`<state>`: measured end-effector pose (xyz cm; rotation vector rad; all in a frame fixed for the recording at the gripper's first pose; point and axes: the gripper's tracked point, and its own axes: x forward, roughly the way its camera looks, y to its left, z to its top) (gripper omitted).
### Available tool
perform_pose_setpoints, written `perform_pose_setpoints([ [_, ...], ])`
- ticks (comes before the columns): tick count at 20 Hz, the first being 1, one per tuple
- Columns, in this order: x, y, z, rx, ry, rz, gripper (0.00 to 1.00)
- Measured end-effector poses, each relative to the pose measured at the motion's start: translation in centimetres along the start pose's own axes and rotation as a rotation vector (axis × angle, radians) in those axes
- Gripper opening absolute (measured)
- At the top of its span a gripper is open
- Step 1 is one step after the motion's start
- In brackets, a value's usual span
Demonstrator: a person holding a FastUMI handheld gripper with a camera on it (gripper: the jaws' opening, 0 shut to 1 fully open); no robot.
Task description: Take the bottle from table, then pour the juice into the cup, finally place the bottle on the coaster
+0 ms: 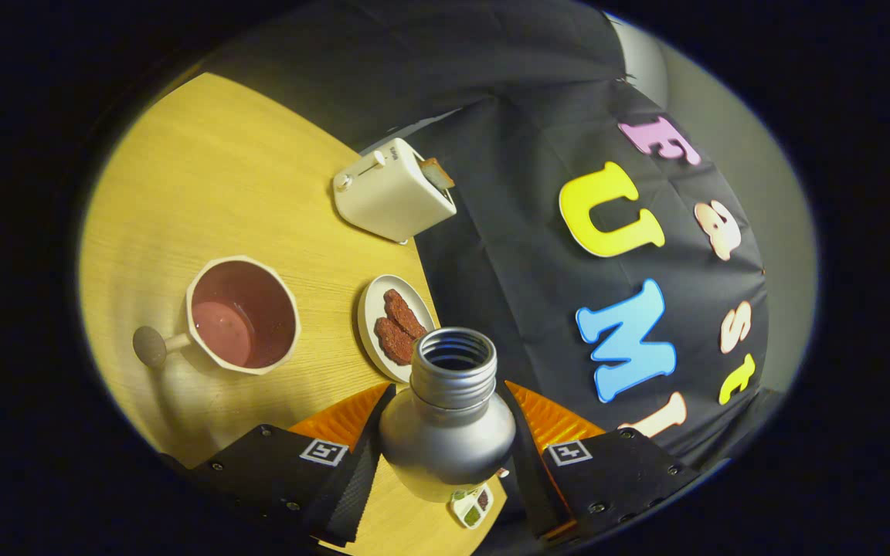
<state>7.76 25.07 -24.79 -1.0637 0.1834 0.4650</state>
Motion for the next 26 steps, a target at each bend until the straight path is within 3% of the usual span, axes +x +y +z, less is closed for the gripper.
perform_pose_setpoints([
  [10, -0.5, -1.4, -3.6, 0.387, 0.009, 0.01, 0.79],
  [20, 1.1, -3.3, -6.9, 1.125, 0.003, 0.096, 0.78],
  [26, 1.8, -2.9, -7.9, 1.133, 0.02, 0.123, 0.79],
])
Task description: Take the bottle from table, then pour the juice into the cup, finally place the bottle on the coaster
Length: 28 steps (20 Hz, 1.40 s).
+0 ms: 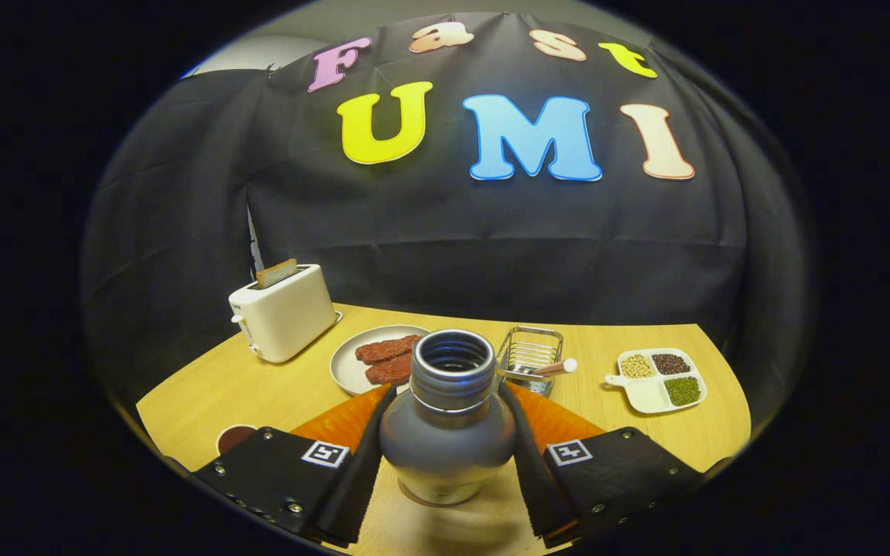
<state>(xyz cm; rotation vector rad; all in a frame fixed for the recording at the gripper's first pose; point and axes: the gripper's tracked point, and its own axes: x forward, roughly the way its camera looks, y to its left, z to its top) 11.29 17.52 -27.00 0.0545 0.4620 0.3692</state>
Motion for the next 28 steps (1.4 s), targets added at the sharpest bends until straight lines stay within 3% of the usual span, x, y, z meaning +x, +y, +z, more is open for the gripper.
perform_pose_setpoints([
  [12, 4.4, 0.2, -3.2, -0.037, 0.014, -0.015, 0.79],
  [23, 4.1, 0.5, -3.4, -0.053, 0.007, -0.006, 0.79],
  [26, 3.9, 1.0, -3.6, -0.075, 0.02, 0.008, 0.82],
  [28, 3.5, 0.9, -3.0, -0.087, 0.008, -0.001, 0.91],
])
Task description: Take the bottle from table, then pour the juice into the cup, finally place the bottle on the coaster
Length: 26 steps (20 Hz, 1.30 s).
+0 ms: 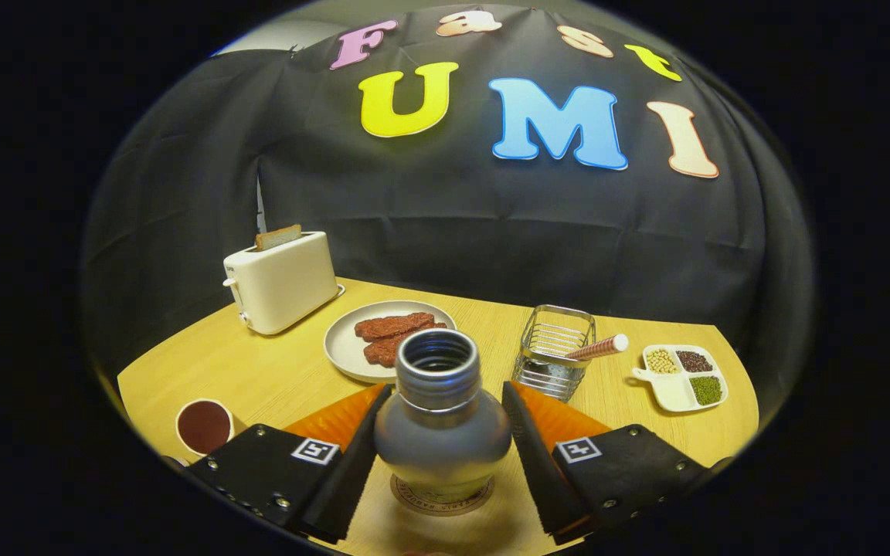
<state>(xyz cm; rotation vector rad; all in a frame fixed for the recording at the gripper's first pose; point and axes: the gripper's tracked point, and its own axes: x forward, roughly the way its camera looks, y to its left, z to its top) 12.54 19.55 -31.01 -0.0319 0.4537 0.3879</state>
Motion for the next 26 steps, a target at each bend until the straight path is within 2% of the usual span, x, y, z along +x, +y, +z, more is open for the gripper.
perform_pose_setpoints([
  [1, -0.3, 0.0, 0.7, -0.002, -0.021, -0.005, 0.96],
  [5, -3.2, -0.4, 6.0, -0.016, -0.132, -0.064, 0.98],
  [8, -7.9, -0.8, 13.3, 0.016, -0.293, -0.107, 0.98],
  [14, -17.8, -5.5, 22.8, -0.019, -0.439, -0.251, 0.97],
  [20, -24.7, -8.4, 25.4, 0.022, -0.493, -0.313, 0.97],
  [26, -27.0, -9.6, 24.1, -0.01, -0.494, -0.319, 0.97],
])
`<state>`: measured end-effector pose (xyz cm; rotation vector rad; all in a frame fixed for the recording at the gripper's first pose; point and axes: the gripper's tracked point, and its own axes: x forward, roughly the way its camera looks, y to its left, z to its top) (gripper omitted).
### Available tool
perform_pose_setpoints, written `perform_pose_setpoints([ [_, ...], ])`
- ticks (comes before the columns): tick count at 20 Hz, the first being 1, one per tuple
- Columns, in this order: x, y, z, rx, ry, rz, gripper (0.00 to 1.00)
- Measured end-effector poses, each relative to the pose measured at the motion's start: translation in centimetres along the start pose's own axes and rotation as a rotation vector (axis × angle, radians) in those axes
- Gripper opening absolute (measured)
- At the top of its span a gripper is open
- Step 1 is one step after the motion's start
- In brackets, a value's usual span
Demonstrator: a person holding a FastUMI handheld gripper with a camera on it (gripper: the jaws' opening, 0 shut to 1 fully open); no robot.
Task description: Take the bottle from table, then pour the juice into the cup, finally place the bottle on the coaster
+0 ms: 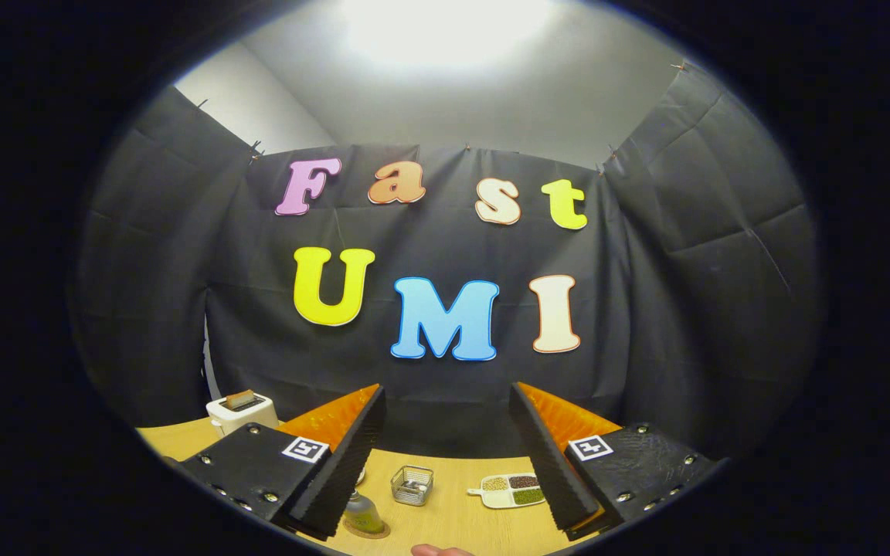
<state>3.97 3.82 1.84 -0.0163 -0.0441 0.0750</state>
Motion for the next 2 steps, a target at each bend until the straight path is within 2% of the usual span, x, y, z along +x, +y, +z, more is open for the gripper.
perform_pose_setpoints([
  [2, -0.38, -0.7, -0.94, 0.014, 0.016, 0.001, 0.97],
])
